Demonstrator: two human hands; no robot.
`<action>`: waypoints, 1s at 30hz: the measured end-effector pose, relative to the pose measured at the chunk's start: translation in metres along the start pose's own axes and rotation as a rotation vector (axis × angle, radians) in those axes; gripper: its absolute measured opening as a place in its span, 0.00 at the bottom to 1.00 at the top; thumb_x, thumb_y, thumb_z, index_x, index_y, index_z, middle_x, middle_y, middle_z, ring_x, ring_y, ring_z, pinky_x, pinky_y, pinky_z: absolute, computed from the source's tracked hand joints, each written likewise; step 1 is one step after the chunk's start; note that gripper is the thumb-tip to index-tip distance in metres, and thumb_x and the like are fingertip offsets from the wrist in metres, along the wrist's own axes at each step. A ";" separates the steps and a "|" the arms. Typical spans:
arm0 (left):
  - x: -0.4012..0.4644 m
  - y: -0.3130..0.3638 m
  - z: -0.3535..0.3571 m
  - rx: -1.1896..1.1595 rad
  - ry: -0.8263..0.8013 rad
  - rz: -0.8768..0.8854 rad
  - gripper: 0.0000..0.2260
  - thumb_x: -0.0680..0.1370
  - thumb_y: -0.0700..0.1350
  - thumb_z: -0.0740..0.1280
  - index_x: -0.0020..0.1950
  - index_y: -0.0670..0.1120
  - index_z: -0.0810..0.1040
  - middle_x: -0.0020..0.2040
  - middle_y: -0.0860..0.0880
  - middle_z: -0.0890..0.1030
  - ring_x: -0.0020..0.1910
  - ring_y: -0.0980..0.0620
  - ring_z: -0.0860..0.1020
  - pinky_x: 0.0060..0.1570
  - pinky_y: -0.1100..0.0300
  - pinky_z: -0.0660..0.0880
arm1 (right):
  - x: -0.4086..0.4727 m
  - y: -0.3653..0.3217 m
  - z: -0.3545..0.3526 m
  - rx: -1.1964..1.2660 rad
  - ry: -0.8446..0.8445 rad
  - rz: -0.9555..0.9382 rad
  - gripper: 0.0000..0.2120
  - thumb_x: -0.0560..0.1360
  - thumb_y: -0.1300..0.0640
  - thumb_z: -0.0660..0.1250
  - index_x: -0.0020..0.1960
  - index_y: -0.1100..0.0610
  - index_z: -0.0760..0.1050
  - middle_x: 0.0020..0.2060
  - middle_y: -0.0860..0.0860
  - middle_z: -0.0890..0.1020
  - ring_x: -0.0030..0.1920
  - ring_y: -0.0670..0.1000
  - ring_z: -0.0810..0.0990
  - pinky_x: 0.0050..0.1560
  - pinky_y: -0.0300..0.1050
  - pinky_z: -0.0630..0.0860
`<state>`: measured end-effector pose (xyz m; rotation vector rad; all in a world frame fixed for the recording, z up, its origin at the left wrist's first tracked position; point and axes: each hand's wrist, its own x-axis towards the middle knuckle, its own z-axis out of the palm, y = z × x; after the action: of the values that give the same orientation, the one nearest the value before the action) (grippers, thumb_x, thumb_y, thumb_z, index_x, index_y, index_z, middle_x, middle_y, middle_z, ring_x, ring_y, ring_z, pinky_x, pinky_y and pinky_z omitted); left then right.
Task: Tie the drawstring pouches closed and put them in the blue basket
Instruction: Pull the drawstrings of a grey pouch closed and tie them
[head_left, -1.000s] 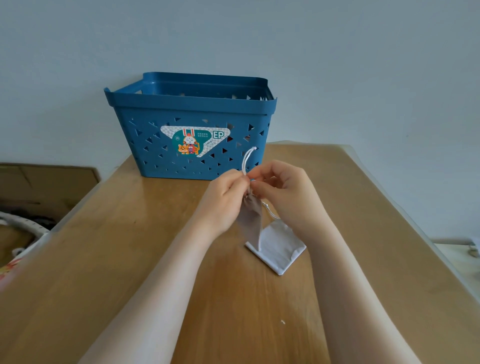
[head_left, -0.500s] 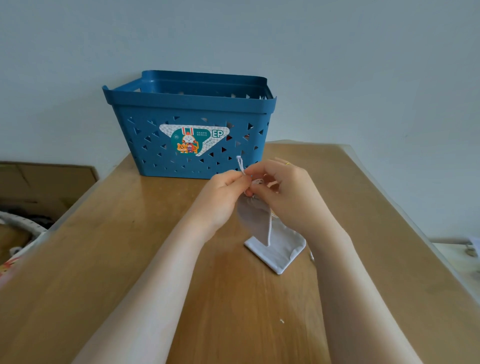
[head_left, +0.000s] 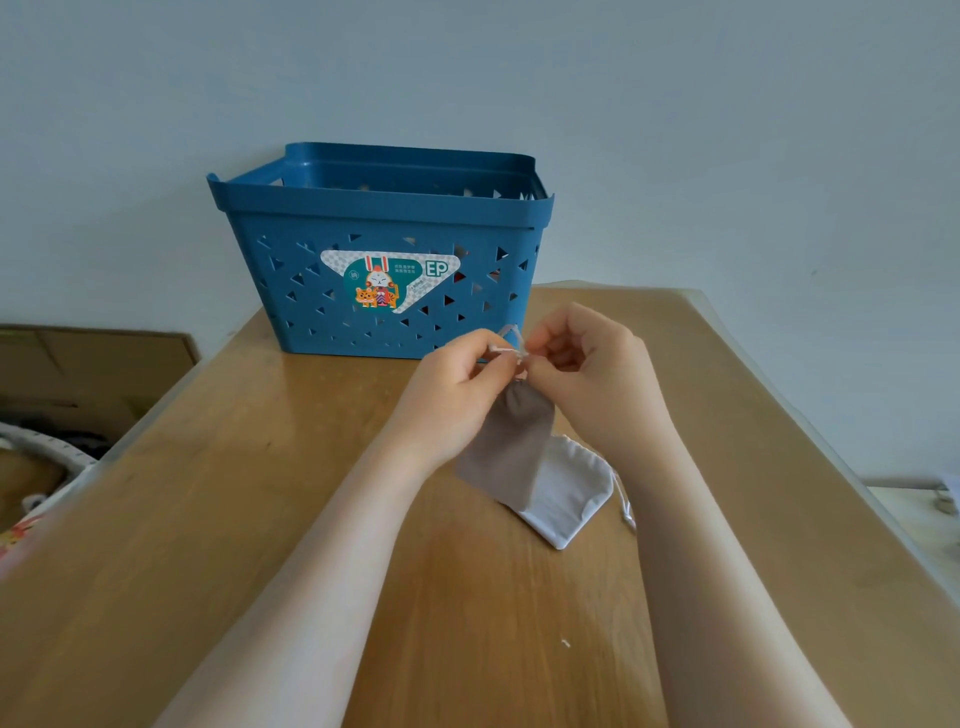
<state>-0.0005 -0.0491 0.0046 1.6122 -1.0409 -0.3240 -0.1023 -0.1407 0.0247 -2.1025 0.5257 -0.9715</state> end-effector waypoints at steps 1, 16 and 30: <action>0.000 0.000 0.000 0.017 -0.001 0.021 0.07 0.79 0.45 0.63 0.43 0.48 0.78 0.41 0.50 0.81 0.44 0.48 0.78 0.47 0.50 0.72 | 0.000 0.000 0.000 0.001 0.007 0.004 0.09 0.68 0.67 0.68 0.37 0.53 0.76 0.31 0.44 0.79 0.33 0.41 0.75 0.36 0.30 0.72; 0.004 -0.007 0.002 0.316 0.204 0.390 0.05 0.75 0.41 0.64 0.45 0.41 0.78 0.43 0.48 0.78 0.41 0.55 0.74 0.42 0.63 0.72 | 0.002 -0.001 0.000 -0.256 -0.033 -0.091 0.05 0.73 0.64 0.66 0.45 0.57 0.81 0.35 0.49 0.79 0.37 0.48 0.76 0.39 0.32 0.69; 0.002 -0.005 0.005 0.341 0.308 0.461 0.05 0.76 0.43 0.65 0.45 0.42 0.78 0.41 0.48 0.79 0.38 0.56 0.75 0.38 0.61 0.73 | 0.000 0.004 -0.008 0.500 -0.329 0.346 0.09 0.78 0.64 0.60 0.39 0.62 0.74 0.28 0.51 0.74 0.32 0.50 0.73 0.39 0.43 0.70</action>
<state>-0.0003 -0.0537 -0.0012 1.5938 -1.2292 0.4188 -0.1083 -0.1471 0.0247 -1.6063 0.4069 -0.4798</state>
